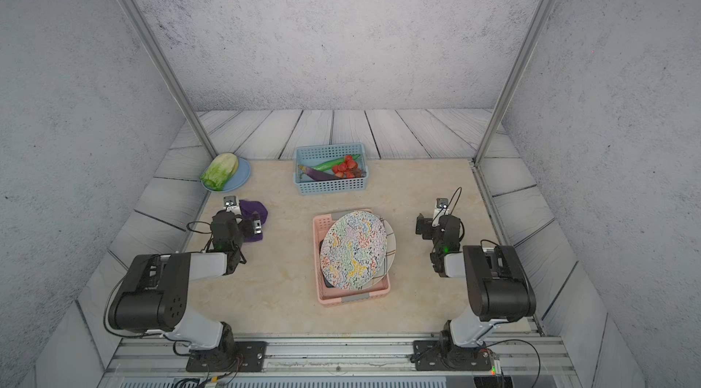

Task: Wipe the wet plate dry
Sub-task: Pick up the plate from the bin.

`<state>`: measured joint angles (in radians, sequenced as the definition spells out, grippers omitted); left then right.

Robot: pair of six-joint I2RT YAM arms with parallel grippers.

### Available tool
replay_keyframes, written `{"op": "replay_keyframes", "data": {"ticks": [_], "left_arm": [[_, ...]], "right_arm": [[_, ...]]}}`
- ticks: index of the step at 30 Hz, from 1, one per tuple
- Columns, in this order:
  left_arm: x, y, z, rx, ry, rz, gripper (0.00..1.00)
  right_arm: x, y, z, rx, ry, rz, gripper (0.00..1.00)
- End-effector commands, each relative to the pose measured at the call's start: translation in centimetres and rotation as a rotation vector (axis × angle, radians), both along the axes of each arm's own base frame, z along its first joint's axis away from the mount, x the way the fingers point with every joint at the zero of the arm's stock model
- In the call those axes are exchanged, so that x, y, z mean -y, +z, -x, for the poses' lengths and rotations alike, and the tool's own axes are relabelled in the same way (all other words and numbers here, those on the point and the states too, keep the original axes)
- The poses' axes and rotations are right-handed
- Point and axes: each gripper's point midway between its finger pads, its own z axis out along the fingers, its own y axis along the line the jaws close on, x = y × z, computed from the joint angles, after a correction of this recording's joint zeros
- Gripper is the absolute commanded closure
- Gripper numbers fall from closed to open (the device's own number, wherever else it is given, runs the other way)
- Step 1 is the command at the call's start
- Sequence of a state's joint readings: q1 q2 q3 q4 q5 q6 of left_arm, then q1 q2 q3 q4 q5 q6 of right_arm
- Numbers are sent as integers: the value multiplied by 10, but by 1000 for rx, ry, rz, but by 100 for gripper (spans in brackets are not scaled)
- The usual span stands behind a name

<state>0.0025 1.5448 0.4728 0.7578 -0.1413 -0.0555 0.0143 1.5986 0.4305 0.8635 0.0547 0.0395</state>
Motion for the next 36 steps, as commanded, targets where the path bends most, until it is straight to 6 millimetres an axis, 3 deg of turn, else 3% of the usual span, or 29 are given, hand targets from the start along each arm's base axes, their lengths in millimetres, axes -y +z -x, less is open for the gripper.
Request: {"op": "replay_keyframes", "data": {"ticks": [1, 17, 20, 22, 24, 26, 28, 29, 33, 36], "left_arm": [[3, 2, 2, 0, -14, -5, 1], [3, 2, 2, 0, -14, -5, 1], [3, 1, 3, 0, -14, -4, 1], [2, 1, 2, -12, -7, -2, 1], [4, 14, -3, 12, -20, -8, 1], [2, 23, -2, -147, 12, 19, 1], [-13, 43, 5, -238, 169, 100, 1], [-10, 48, 7, -263, 166, 118, 1], [-9, 73, 15, -211, 228, 247, 1], [1, 76, 21, -274, 216, 314, 1]], "right_arm": [[-1, 7, 2, 19, 12, 5, 1], [6, 7, 3, 7, -37, 1, 1], [11, 30, 4, 6, -67, 5, 4], [14, 56, 13, -67, -105, -46, 7], [11, 91, 20, -146, -148, -155, 13], [1, 124, 34, -272, -169, -278, 17], [-32, 155, 47, -377, -35, -406, 20], [-47, 164, 55, -430, 12, -472, 22], [-91, 182, 81, -566, 114, -659, 29], [-119, 191, 99, -628, 197, -676, 30]]}}
